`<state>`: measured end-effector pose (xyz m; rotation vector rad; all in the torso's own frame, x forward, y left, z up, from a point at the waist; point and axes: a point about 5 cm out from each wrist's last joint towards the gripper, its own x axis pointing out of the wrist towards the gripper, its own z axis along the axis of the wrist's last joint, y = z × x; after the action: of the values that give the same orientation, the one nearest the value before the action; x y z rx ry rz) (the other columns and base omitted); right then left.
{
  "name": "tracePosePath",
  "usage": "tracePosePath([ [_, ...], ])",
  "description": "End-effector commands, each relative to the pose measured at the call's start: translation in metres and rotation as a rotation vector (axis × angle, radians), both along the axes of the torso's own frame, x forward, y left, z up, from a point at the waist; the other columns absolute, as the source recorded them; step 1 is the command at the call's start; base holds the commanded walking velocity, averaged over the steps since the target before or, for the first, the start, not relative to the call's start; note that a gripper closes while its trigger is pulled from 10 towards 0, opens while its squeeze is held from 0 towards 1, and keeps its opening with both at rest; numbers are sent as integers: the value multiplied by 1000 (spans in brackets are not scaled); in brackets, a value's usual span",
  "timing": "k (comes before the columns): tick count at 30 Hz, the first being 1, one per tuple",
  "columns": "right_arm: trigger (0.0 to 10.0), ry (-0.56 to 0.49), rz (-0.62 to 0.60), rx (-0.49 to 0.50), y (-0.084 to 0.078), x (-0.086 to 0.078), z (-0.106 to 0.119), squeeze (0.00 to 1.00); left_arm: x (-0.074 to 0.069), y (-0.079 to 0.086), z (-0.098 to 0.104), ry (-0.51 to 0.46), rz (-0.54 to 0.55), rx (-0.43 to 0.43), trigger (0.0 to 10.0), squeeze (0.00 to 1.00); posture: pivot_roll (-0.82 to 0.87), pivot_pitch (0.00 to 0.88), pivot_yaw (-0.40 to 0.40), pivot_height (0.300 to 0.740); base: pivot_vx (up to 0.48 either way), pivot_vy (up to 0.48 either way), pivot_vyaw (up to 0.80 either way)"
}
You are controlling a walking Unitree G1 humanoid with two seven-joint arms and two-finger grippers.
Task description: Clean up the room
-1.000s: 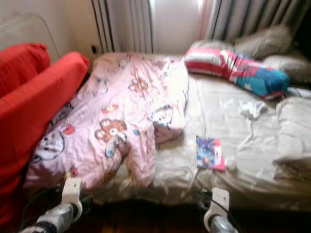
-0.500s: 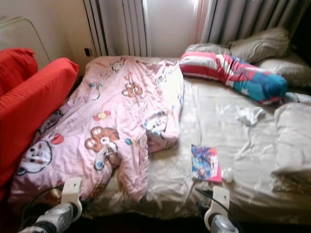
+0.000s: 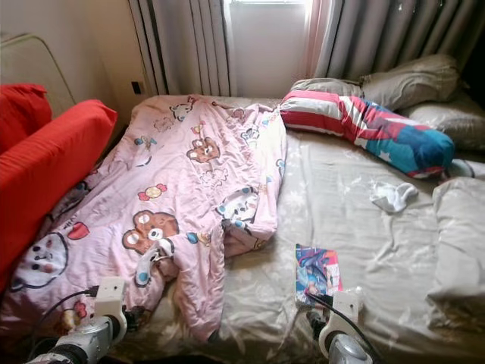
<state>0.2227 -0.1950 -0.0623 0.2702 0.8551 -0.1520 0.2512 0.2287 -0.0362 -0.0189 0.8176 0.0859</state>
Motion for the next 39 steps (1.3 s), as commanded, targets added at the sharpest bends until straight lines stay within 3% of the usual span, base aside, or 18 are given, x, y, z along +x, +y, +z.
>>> tracePosePath([
  [1,10000,-1,-1,13,3,0,-1,0,1,2,1,-7,-23,17,10000,0,40,0,-12,730,0,0,0],
  [13,10000,-39,-13,-3,2,-1,0,0,0,2,2,-50,-18,-6,10000,0,8,20,-4,730,0,0,0],
  [23,10000,-27,-20,-9,0,-8,-4,0,-7,0,-4,-12,-42,-5,10000,0,1,69,-14,730,0,0,0],
  [39,10000,9,-35,-21,-4,-30,-15,0,-26,-3,-17,23,-29,-12,10000,0,-18,49,-35,730,0,-275,0],
])
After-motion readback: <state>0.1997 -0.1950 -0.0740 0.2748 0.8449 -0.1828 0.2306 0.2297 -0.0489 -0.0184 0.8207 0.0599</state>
